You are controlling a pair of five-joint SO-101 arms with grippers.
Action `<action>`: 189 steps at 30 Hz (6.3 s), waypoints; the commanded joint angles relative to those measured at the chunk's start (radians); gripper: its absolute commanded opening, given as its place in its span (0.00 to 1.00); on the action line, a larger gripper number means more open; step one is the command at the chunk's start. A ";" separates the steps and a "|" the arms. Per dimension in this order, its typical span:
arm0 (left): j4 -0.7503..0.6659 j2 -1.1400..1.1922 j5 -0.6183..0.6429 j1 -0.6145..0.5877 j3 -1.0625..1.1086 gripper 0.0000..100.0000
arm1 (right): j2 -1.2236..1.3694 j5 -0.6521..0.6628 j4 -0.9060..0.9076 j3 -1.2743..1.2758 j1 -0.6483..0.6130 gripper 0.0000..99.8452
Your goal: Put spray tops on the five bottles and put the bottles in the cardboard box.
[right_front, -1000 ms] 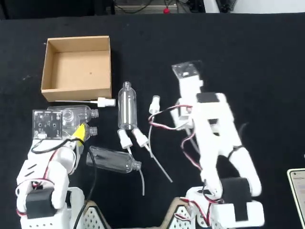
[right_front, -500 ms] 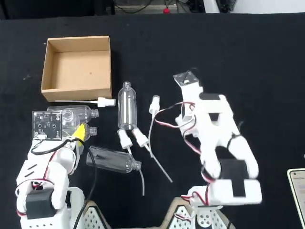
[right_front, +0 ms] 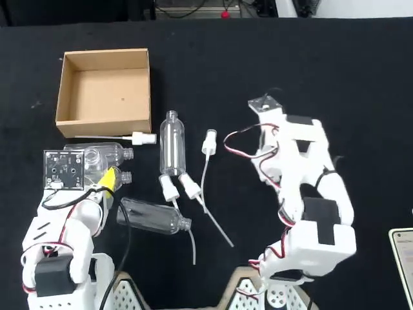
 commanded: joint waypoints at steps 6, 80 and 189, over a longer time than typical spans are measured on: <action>0.006 -0.008 0.003 0.002 -0.008 0.17 | -0.002 0.068 0.003 0.027 -0.017 0.04; -0.350 -0.009 0.180 0.631 0.179 0.17 | -1.199 -0.649 -0.425 0.073 -0.767 0.01; -0.968 1.102 0.034 -0.036 -0.495 0.17 | -1.288 -0.459 -1.026 1.072 -0.466 0.12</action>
